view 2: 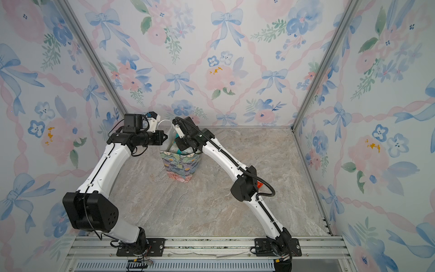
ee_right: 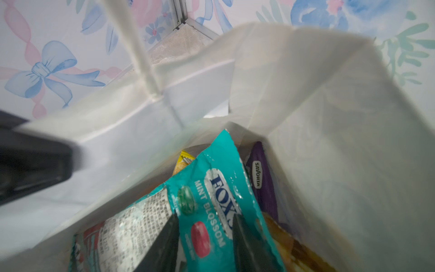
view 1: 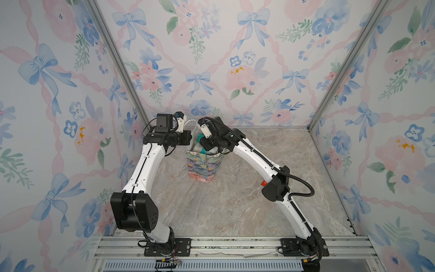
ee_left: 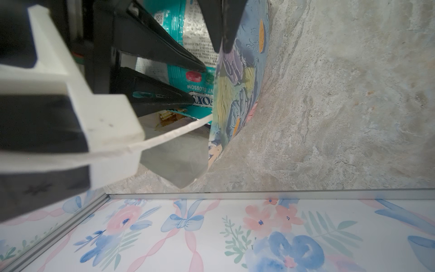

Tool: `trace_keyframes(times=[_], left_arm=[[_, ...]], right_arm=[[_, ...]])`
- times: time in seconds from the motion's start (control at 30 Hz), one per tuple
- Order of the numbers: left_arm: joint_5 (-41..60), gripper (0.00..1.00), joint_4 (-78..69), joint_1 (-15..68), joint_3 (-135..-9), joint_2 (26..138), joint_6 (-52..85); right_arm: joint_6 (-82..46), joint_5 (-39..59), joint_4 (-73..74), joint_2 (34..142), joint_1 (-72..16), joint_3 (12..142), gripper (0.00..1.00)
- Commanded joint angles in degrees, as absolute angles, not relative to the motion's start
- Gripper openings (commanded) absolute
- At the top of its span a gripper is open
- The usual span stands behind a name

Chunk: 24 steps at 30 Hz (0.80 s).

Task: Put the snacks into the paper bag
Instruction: 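Raise the right gripper and move it down to the red packet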

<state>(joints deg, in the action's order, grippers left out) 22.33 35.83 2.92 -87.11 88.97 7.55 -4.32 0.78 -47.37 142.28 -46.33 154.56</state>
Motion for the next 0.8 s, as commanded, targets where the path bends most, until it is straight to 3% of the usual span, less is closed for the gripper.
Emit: trace_keyframes(times=[0.0, 0.23, 0.5, 0.6, 0.77], left_arm=[[22.35, 0.00, 37.00, 2.79, -86.20, 88.16, 6.33], [22.33, 0.00, 37.00, 2.73, -86.17, 88.07, 6.34], [22.41, 0.00, 37.00, 2.84, -86.14, 87.89, 6.33], [22.35, 0.00, 37.00, 2.73, -86.16, 87.78, 6.34], [22.23, 0.00, 37.00, 2.70, -86.17, 87.69, 6.32]], right_arm=[[-5.16, 2.38, -49.27, 138.58, -45.75, 155.96, 0.45], [-4.30, 3.59, -45.63, 127.04, -46.14, 150.98, 0.67], [-4.12, 0.62, -40.63, 115.55, -45.40, 139.84, 1.00], [-4.45, -1.62, -40.35, 111.40, -44.24, 134.20, 0.97], [-8.08, -3.78, -34.41, 99.91, -40.02, 114.05, 0.97]])
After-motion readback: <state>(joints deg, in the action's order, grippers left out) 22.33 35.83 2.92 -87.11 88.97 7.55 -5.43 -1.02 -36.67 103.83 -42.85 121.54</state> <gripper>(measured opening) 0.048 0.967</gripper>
